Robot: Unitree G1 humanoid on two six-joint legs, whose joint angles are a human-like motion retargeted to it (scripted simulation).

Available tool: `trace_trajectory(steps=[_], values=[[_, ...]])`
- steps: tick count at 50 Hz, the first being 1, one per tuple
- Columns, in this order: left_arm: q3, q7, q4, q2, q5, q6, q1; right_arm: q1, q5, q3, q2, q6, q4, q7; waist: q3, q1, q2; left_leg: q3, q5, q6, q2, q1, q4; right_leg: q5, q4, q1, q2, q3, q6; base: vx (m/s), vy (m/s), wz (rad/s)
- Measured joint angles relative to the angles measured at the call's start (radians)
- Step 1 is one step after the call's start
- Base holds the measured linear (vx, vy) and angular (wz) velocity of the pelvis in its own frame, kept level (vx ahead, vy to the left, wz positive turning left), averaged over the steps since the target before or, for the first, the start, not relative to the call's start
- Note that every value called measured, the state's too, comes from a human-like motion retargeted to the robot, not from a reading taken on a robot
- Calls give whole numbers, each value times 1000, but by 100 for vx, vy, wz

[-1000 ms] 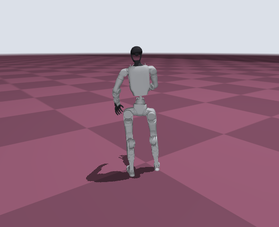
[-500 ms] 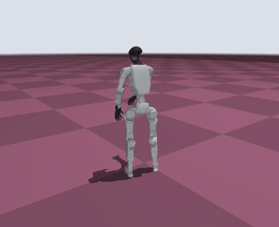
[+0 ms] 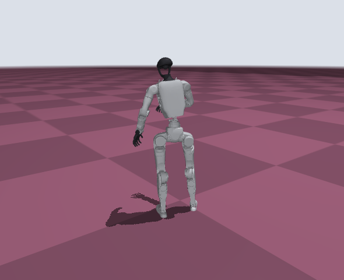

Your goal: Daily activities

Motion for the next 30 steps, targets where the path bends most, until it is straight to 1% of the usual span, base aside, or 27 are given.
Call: trace_trajectory(steps=[5, 10, 18, 25, 30], values=[[58, 82, -97, 49, 30, -2, 15, -2, 3, -3, 29, 2, -12, -41, 1, -31, -4, 19, -7, 0, -11, 33, -9, -21, 57, -10, -12, 24, -1, -1, 6, -23], [83, 120, -203, 92, 87, -3, 23, -68, -36, 48, 81, 15, 104, -12, 1, -45, -5, 40, -16, -4, -22, 55, -11, -38, 107, -24, -23, 43, 1, -1, 4, -25], [69, 69, -331, 127, 173, 5, 32, -159, -75, 130, 179, 37, 307, 137, -9, -63, -3, 74, -24, -5, -33, 67, -13, -40, 165, -46, -35, 51, 2, -1, 2, -27], [9, 13, -370, 101, 238, 19, 2, -178, -53, 160, 250, 53, 398, 240, -24, -82, -1, 104, -26, -10, -28, 59, -14, -21, 172, -53, -30, 44, -5, -1, -1, -30], [-28, 0, -375, 76, 277, 31, -41, -158, -23, 175, 292, 68, 456, 299, -35, -96, 0, 125, -24, -13, -21, 50, -14, -6, 142, -55, -13, 59, -4, -1, -3, -34]])
